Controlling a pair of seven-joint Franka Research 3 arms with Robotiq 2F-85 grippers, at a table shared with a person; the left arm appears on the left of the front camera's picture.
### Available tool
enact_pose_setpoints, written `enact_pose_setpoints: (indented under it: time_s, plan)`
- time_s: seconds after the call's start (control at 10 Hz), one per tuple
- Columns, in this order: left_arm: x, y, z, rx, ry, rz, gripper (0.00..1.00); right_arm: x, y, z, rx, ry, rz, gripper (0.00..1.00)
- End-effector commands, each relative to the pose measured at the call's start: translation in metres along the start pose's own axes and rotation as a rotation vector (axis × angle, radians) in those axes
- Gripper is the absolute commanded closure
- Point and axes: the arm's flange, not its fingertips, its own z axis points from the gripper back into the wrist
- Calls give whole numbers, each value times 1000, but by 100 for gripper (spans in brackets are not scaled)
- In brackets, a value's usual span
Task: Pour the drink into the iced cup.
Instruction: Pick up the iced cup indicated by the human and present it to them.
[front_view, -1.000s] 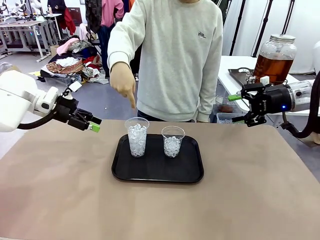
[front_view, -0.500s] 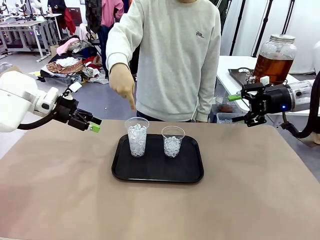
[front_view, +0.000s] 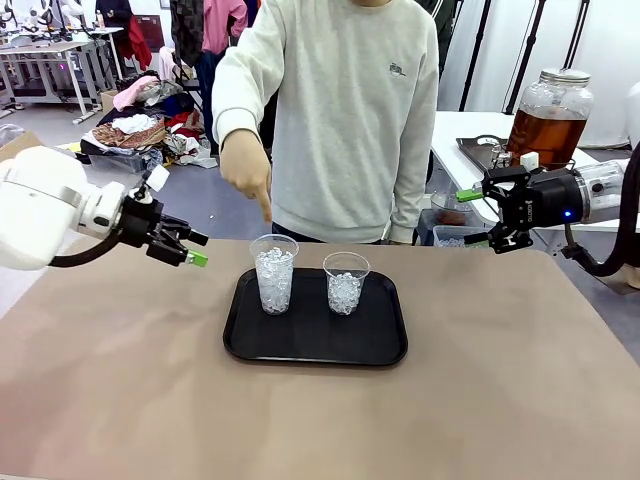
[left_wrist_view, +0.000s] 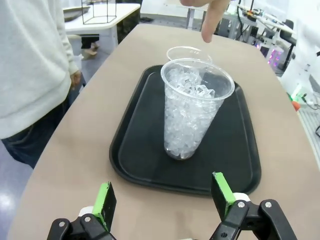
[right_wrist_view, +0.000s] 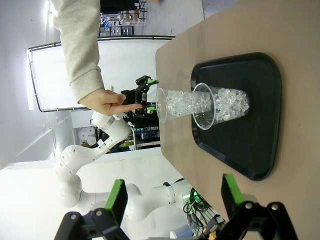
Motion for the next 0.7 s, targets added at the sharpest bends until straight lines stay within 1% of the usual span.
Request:
enact_pose_setpoints:
  time_s: [0.0, 0.2, 0.5, 0.6]
  plan:
    - [-7, -16, -20, 9, -31, -57, 0, 0, 1, 0, 2, 0, 3, 0]
    - [-12, -19, -35, -29, -37, -113, 0, 0, 1, 0, 2, 0, 3, 0]
    - [-18, -22, -51, -54, -52, -179, 0, 0, 1, 0, 2, 0, 3, 0]
    - [-20, -21, -56, -64, -67, -176, 0, 0, 1, 0, 2, 0, 3, 0]
